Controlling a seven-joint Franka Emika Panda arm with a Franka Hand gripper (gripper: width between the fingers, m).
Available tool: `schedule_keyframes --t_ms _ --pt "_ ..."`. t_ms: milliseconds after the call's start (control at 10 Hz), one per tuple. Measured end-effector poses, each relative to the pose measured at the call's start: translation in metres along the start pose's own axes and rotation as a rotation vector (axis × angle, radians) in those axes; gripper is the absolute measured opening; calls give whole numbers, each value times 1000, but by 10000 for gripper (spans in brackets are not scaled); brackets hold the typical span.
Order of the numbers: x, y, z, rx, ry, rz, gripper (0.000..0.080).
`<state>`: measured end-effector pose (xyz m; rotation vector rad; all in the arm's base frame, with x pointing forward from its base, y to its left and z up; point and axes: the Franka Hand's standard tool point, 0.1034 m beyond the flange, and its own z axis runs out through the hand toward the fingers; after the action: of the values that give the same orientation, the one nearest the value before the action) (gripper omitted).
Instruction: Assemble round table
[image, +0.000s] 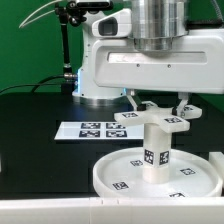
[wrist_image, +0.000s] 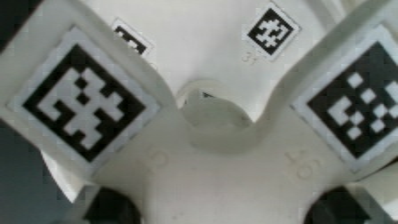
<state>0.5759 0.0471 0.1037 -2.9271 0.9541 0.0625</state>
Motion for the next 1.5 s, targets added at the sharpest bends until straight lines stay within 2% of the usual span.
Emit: schedule_keyframes --t_ms 500,700,1300,1500 --pt "0 0 0 3 -2 316 445" --pt "2 3 0 24 -7 465 445" --pt "1 -1 1 39 10 952 445" --pt "2 1 1 43 -1 1021 445"
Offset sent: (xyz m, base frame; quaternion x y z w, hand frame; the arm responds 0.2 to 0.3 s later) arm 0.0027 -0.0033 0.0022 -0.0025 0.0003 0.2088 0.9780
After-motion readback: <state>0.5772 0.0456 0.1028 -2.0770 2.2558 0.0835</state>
